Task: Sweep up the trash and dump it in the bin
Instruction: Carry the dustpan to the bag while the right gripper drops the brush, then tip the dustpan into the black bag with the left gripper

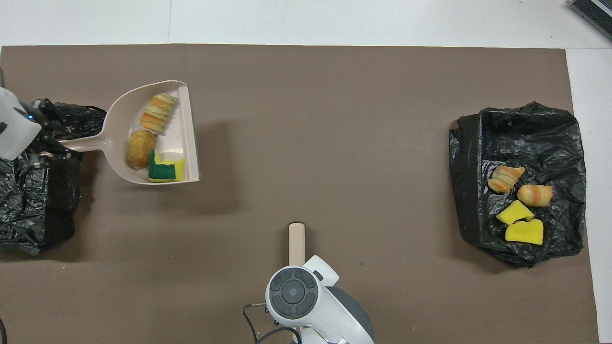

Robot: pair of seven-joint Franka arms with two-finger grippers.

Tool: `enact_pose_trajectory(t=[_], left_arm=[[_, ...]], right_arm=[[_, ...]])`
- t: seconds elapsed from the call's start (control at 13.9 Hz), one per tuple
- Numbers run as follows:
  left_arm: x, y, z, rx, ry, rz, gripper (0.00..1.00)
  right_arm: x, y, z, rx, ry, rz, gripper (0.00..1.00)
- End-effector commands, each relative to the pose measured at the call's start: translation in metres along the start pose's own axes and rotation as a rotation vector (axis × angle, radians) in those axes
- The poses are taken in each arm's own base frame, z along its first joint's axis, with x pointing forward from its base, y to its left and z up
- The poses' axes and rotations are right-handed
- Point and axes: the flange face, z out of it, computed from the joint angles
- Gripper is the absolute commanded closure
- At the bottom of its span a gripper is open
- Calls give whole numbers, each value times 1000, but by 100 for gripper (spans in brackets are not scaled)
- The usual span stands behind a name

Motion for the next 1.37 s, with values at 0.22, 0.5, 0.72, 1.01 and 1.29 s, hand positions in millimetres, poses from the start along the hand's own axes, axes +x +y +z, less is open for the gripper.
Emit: enact_pose_trajectory(t=[0.22,0.5,0.72,1.01,1.29], left_arm=[[-123,3,-19,20,-29,64,100],[-206,20,-31,52,-74,112,100],[-250,30,-41,76,-163,99,100],[-277,28,-53,134,-349,114,100],[-275,22,-53,122,-537,150,100]], right_arm=[[6,-3,-1,-1,26,-66,0],[33,10,-30,-10,116,-60,0],[88,55,-90,33,205,-18,0],[149,156,-147,15,311,-21,0],[176,253,-188,-19,338,-57,0]])
